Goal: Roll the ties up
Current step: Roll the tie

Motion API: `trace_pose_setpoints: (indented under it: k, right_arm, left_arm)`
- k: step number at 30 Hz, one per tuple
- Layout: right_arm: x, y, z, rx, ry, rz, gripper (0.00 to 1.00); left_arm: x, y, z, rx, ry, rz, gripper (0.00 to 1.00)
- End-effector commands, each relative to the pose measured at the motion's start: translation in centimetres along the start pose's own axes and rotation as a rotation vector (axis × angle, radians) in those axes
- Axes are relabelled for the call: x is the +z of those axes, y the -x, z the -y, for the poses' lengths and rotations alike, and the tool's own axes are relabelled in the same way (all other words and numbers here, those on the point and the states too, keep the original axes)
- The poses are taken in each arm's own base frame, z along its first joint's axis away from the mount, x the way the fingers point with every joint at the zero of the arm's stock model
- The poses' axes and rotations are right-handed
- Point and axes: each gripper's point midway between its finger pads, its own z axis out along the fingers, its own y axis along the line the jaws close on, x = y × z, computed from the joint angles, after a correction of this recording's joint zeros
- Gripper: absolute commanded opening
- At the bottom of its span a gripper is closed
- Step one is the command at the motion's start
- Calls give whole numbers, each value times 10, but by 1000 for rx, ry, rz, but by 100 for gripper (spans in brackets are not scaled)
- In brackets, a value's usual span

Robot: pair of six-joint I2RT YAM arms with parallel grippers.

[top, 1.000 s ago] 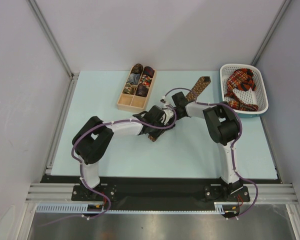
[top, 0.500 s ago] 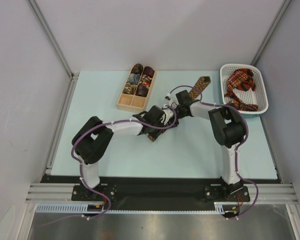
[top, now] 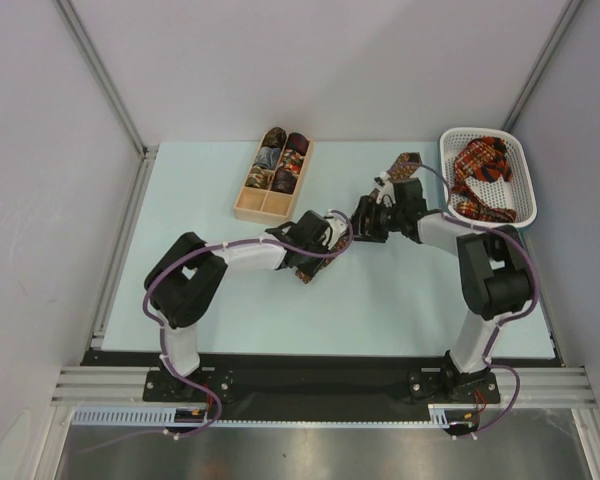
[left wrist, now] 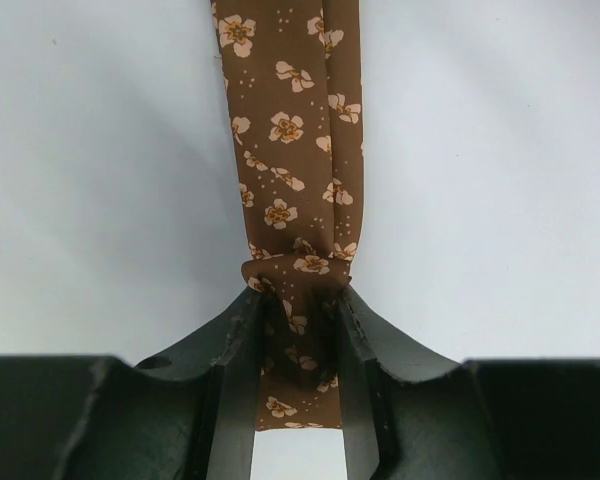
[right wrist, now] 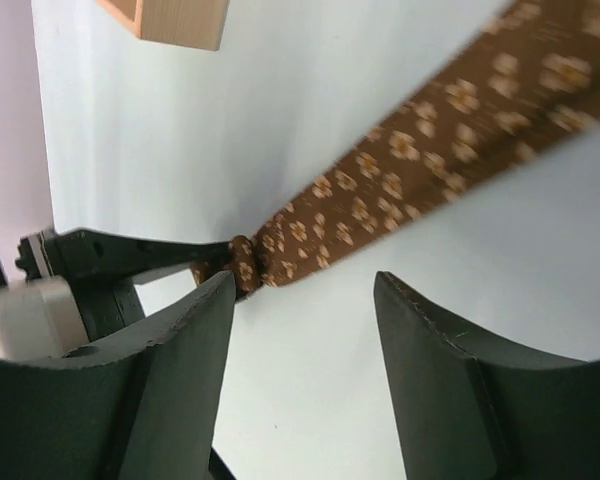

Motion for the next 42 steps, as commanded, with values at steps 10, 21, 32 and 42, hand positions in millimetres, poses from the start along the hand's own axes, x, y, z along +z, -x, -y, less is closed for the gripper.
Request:
trace_pose_setpoints:
  k: [10, 21, 32, 42]
  right_arm:
    - [-91, -1, -16, -177, -213, 414, 55]
    - [-112, -66, -63, -552, -340, 560, 55]
    - [-93, -130, -131, -992, -337, 533, 57]
    - [-19, -176, -149, -1339, -523, 275, 51]
  left_arm:
    - [3, -38, 9, -13, -47, -189, 35]
    - [5, -41, 15, -17, -85, -242, 34]
    - [4, -48, 20, -24, -111, -314, 34]
    - [-4, -48, 26, -65, -132, -383, 34]
